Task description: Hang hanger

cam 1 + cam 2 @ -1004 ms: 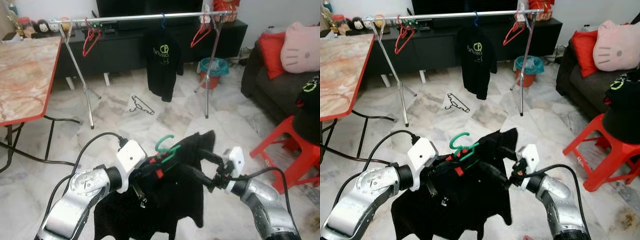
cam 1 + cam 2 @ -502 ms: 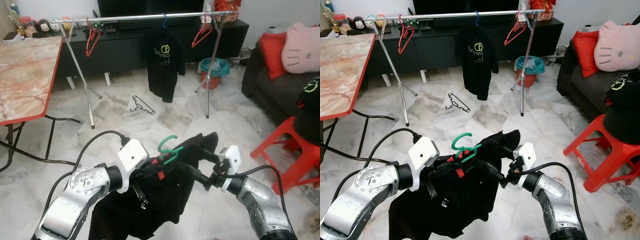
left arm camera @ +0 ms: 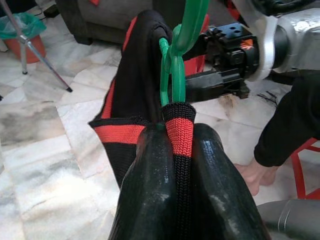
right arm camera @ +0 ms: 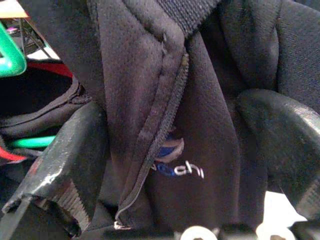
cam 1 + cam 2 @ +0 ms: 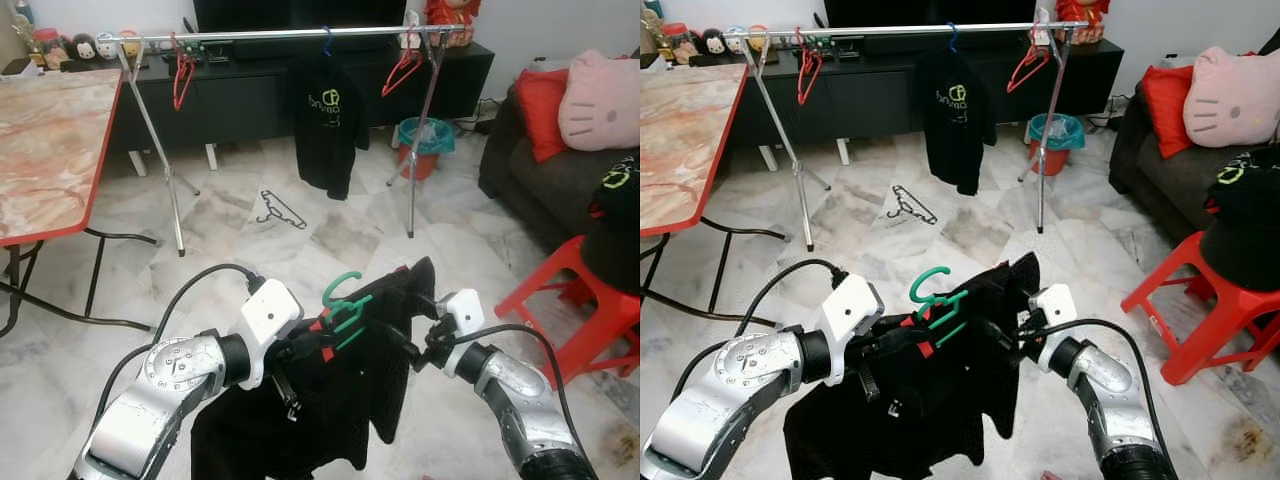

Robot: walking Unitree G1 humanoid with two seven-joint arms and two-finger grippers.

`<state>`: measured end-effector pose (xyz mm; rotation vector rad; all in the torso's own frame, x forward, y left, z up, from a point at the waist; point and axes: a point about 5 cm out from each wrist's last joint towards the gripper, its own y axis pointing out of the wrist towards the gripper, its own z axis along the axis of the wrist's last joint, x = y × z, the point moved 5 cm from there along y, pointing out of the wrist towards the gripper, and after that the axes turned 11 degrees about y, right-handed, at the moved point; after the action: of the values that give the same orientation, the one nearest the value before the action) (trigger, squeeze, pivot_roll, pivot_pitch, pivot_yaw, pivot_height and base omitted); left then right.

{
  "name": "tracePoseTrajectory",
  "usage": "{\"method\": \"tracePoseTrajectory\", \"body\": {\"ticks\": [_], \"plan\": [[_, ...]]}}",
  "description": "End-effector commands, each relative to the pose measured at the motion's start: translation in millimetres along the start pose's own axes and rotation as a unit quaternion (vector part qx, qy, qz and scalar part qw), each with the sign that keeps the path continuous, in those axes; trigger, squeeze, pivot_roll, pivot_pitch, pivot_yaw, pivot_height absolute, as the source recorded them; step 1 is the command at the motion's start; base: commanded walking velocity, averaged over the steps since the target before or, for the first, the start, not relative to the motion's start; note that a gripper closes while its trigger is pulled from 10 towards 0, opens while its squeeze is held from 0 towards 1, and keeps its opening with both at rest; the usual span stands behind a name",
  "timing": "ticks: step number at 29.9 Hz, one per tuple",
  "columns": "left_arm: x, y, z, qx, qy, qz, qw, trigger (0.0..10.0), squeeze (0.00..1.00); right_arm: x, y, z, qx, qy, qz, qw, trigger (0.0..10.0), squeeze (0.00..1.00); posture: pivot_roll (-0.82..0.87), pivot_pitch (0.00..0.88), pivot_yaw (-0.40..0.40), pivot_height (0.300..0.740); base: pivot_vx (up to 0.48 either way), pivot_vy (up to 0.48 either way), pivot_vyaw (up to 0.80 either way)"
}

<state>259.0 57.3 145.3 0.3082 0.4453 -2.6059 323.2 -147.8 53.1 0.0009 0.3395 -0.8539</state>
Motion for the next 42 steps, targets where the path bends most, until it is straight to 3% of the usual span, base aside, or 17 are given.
{"method": "tracePoseTrajectory", "body": {"ticks": [1,8,9,10,11,12,42], "plan": [[3.7,1.6,21.5,0.036,0.019,-0.014,0.999,10.0,0.00,0.5,0.7,2.0,0.003,0.002,0.002,1.000,10.0,0.00,0.01,0.000,-0.047,0.736,0.000,0.000,0.00],[3.4,2.6,23.5,0.038,0.019,-0.011,0.999,10.0,0.00,-11.1,0.9,-1.2,0.001,0.016,0.046,0.999,10.0,0.00,0.01,0.000,-0.051,0.736,0.000,0.000,0.00],[3.4,2.7,23.9,0.039,0.018,-0.011,0.999,10.0,0.00,-12.7,0.8,-1.6,0.001,0.017,0.052,0.998,9.0,0.00,0.01,0.000,-0.051,0.736,0.000,0.000,0.00],[3.6,2.8,24.0,0.039,0.018,-0.011,0.999,10.0,0.00,-13.3,0.8,-1.3,0.001,0.016,0.055,0.998,4.5,0.00,0.01,0.000,-0.051,0.736,0.000,0.000,0.00],[3.8,2.9,24.1,0.039,0.018,-0.011,0.999,10.0,0.00,-13.1,1.0,-0.9,0.003,0.017,0.055,0.998,2.6,0.00,0.01,0.000,-0.051,0.736,0.000,0.000,0.00],[4.0,3.0,24.2,0.040,0.018,-0.011,0.999,10.0,0.00,-12.9,1.0,-0.5,0.004,0.018,0.055,0.998,0.0,0.00,0.01,0.000,-0.051,0.736,0.000,0.000,0.00],[3.7,2.0,26.9,0.044,0.012,-0.010,0.999,10.0,0.00,-7.2,2.7,-0.5,0.007,0.020,0.039,0.999,0.0,0.00,0.01,0.000,-0.057,0.736,0.000,0.000,0.00]]}}
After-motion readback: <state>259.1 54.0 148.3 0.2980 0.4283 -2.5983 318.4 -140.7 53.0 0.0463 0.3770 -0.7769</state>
